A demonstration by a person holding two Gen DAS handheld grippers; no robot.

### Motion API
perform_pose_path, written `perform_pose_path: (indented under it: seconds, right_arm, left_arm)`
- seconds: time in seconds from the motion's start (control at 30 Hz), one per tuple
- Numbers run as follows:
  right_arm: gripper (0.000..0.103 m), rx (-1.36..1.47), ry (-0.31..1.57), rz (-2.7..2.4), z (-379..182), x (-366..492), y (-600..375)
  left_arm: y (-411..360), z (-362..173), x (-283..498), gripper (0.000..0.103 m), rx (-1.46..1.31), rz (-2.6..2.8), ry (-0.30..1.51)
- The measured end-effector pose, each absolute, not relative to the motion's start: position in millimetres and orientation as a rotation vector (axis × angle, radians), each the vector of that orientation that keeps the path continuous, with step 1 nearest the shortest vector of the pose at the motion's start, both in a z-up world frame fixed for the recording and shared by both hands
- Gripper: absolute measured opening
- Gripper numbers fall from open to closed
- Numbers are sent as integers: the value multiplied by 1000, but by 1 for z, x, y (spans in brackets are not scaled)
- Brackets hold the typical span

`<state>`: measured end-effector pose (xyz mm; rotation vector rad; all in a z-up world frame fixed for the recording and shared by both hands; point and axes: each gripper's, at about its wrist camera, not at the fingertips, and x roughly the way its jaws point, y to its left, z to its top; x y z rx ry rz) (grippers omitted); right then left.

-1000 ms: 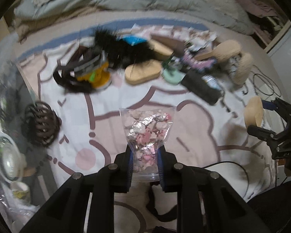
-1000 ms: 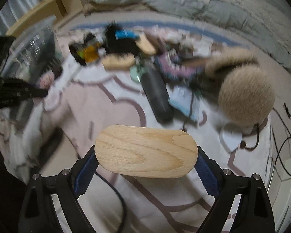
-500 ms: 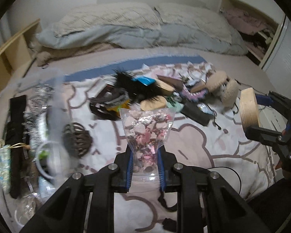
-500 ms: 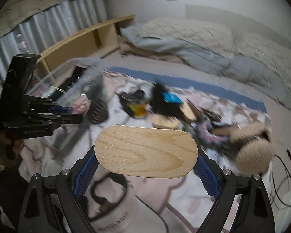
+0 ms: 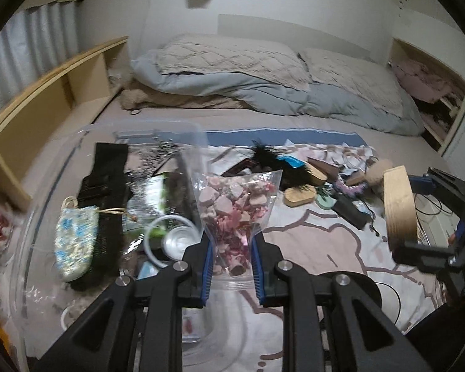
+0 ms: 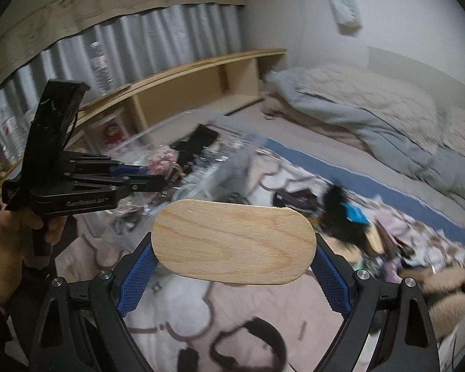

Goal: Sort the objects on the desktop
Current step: 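Carry the pink-piece bag in the left gripper and wooden sole in the right toward the clear box, then lower the pink-piece bag into the clear box and open the left gripper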

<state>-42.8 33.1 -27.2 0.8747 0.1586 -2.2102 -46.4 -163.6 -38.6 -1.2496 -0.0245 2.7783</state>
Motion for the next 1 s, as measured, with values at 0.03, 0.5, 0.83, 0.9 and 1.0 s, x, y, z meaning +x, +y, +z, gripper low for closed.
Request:
perform_pose_path:
  seconds: [0.03,0.5,0.83,0.9,1.0]
  right_arm:
    - [93,863,167,-2194,-26,-41,24]
    - [93,815,198,-2085,-22,-35,-27]
    - [93,846,205,-2042,-31,-38,-46]
    - [93,858,207,-2028,-32,-40,-50]
    - [93,875,244,-1997,-37,-42,-66]
  left_arm:
    - [-168,-39,-45,22,-1254,2789,-23]
    - [-211,-98,-64,22,-1543,2760,-84]
    - [-223,-86,-57,80,-1469,2856,-101]
    - [-227,-79,-52,80,-1438,2893,-84]
    - [-239,-66,-39,80,-1381,2962,-81]
